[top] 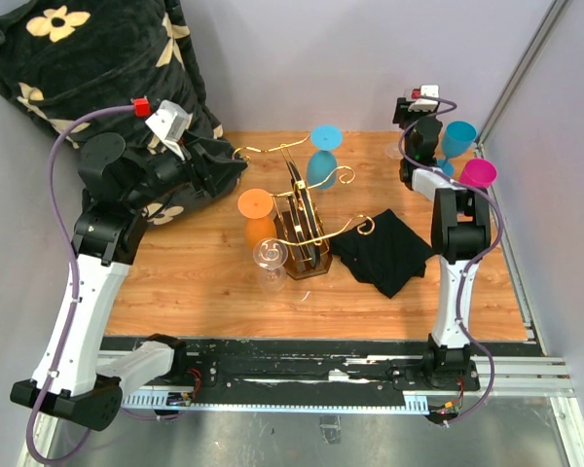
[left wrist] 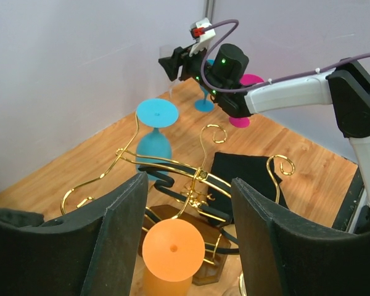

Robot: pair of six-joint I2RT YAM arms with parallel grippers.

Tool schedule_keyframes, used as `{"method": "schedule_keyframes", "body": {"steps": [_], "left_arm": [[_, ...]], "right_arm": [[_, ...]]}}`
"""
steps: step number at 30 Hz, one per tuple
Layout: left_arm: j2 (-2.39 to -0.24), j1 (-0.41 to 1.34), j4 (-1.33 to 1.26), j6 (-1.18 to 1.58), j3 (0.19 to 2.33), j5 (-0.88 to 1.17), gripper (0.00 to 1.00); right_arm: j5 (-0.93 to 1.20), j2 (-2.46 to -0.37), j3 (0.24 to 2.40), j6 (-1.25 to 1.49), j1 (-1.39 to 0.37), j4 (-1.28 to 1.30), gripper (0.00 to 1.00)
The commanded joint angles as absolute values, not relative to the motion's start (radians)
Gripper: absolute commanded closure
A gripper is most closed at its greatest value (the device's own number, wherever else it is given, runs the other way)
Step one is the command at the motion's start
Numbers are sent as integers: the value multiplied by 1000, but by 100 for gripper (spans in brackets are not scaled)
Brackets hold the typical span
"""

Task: Take the wine glass off the wine glass rack

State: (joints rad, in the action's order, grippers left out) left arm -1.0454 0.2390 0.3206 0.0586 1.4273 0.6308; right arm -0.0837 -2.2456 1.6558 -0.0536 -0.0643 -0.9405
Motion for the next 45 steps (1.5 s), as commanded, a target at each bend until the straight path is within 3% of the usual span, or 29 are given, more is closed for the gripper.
{"method": "schedule_keyframes", "body": {"steps": [1,9,13,16,17,25,35,39,42,45], "left_arm": [[-1026,244,253,94,1386,604,38],[-1069,243,243,106,1388,596,38],[-1082,243,229,118,1390,573,39],[-1086,244,221,124,1394,573,38],[-1088,243,218,126,1393,574,38],[-1104,244,206,149,1389,569,38],[-1073,244,205,185,1363,507,31],[-1038,243,192,214,1336,484,30],[-1020,244,210,226,1332,469,29],[-1018,244,207,261,1331,458,27]], "right_arm": [[-113,-2302,1664,-115,-69,-1107,76],[-119,-2371,1645,-143,-66,-1204,73],[-122,-2382,1627,-144,-63,-1224,56],[-140,-2370,1589,-151,-63,-1288,22],[-146,-2364,1574,-152,-63,-1311,16],[-136,-2225,1425,-139,-63,-1322,5],[-213,-1871,997,-99,-157,-1332,7],[-183,-1621,912,39,-225,-869,7],[-84,-1472,969,237,-232,-519,29],[14,-1399,1054,431,-208,-342,34]]}}
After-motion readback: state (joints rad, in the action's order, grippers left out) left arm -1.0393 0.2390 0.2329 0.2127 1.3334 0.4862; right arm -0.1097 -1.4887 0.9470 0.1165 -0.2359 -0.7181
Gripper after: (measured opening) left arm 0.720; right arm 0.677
